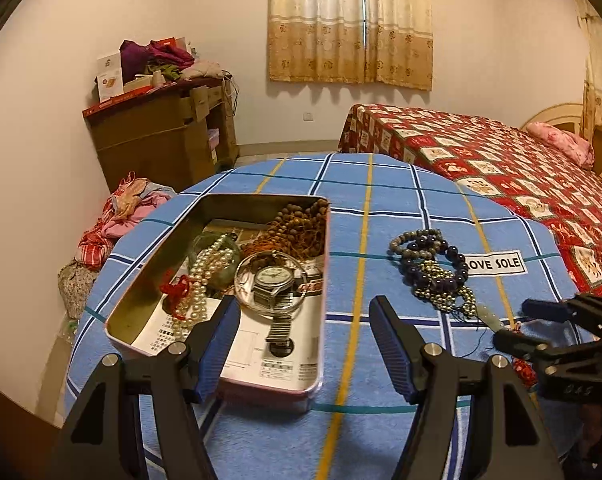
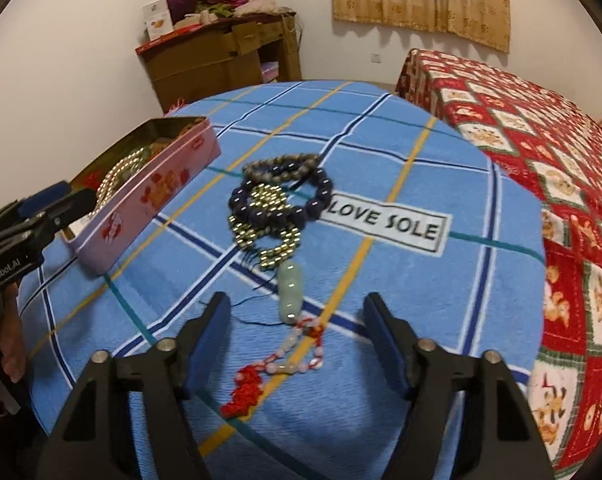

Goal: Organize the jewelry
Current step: 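Grasp the jade pendant on red cord with the right tool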

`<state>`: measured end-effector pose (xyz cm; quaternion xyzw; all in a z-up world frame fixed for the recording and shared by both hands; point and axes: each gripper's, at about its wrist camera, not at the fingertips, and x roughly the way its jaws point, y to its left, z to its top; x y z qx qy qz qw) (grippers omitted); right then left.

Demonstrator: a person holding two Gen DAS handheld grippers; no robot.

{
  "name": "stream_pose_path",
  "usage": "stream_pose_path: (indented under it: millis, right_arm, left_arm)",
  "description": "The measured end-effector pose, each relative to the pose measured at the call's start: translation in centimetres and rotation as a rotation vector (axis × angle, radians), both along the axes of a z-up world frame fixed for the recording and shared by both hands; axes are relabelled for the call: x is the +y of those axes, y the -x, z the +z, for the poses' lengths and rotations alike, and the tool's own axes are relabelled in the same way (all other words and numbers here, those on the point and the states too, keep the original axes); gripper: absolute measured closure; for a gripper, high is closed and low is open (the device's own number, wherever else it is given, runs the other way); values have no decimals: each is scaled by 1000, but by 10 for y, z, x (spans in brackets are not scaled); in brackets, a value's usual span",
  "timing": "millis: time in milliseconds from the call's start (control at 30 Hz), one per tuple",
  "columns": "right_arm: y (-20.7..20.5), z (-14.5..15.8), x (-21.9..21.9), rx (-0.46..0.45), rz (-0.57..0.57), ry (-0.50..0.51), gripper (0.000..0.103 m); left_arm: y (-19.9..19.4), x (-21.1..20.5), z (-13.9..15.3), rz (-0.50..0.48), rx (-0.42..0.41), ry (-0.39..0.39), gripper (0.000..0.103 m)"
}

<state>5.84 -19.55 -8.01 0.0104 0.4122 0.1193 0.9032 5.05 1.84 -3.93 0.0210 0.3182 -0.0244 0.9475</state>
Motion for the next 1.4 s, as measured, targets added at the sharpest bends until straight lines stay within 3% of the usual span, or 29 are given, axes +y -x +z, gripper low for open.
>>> stream_pose_path:
  millis: [100,167,233,267,600,1000,1033,1100,1133,1267,1400]
  right_arm:
    - [3,-8,9,1,21,64,47]
    - [7,-9,11,-20,22,112,68]
    - [7,-9,6,-15,25,79,90]
    - [7,-9,3,-14,24,60,90]
    - [-8,6,-19,-71,-62,-2,91]
    - [-26,14,-39,-79,-85,-44,93]
    - [-27,14,-38,-71,-64,-53,92]
    - [-26,12,-33,-64,-27,-49,76]
    - [-25,10,-29,-58,0,-43,58]
    - [-20,-3,-13,-14,49,68,55]
    - [-9,-10,-17,-15,44,69,55]
  left_arm:
    - [0,-9,1,-16,1,-11,36]
    - [0,-15,2,-29,-1,-21,36]
    - [-1,-22,2,-45,-3,-28,36]
    - [-2,-25,3,-52,-1,-30,36]
    - [-23,-64,1,-151,21,-49,36]
    - [-76,-77,-19,-162,136,-14,36]
    - [-78,-77,-20,-156,136,-15,36]
    - [-82,-73,-21,-143,142,-11,36]
    - [-83,-72,-21,-137,144,-9,36]
    - [-84,-68,-20,-135,148,-13,37]
    - [-85,-66,-19,-136,145,-14,37]
